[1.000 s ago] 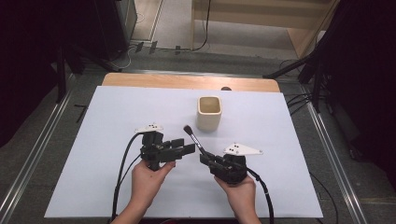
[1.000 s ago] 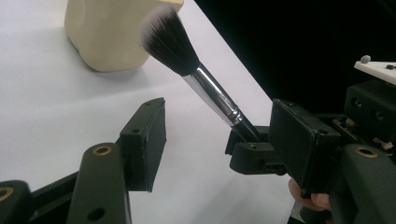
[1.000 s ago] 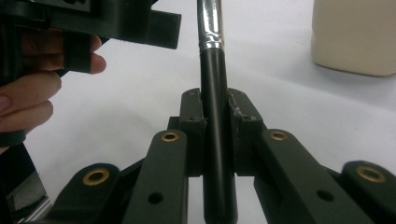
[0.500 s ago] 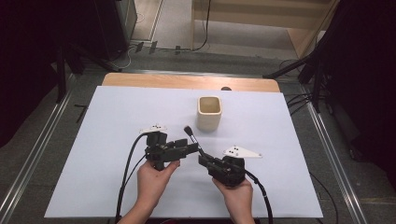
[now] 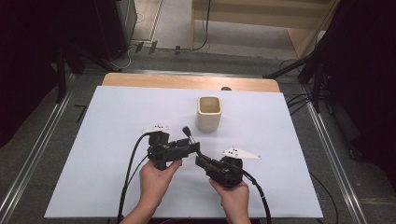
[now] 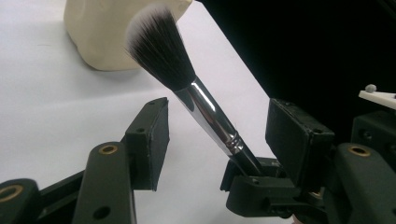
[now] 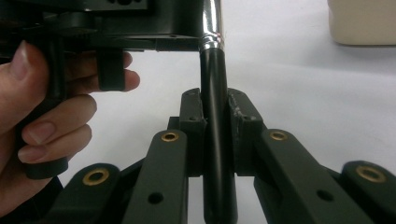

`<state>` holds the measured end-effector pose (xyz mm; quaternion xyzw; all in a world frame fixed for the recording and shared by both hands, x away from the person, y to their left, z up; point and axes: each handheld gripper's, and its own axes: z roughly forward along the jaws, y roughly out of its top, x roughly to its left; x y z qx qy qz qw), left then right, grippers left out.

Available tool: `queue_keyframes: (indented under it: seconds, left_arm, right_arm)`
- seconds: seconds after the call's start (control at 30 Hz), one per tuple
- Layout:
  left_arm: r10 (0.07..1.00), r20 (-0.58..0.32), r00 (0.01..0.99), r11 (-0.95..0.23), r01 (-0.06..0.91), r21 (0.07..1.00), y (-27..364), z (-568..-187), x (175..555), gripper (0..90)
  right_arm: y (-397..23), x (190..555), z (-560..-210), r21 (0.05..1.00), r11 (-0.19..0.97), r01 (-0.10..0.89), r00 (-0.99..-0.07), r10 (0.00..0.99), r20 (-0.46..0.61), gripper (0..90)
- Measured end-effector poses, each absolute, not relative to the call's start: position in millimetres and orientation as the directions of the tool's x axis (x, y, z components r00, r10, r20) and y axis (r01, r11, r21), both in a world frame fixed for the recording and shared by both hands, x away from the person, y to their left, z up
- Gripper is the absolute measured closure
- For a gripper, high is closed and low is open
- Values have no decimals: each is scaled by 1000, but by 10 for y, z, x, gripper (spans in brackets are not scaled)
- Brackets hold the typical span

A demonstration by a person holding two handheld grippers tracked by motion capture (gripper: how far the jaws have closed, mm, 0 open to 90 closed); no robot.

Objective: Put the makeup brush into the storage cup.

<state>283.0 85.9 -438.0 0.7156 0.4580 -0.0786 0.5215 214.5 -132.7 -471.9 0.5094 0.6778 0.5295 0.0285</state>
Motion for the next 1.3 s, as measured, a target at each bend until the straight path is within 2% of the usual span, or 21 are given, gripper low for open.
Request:
queue_keyframes:
  seconds: [0.37, 0.67, 1.3]
  left_arm:
    - [560, -624, 545, -4, 755, 655, 840, -4402, 2845, 453]
    - [527, -689, 497, 54, 790, 611, 865, -4469, 2869, 535]
    - [511, -710, 485, 66, 801, 595, 869, -4488, 2871, 687]
  right_arm:
    - [-1299, 2142, -4734, 749, -94, 656, -481, 713, 510, 790]
    - [-1295, 2141, -4759, 744, -105, 660, -472, 712, 520, 790]
    - [-1269, 2131, -4766, 749, -100, 655, -475, 716, 512, 789]
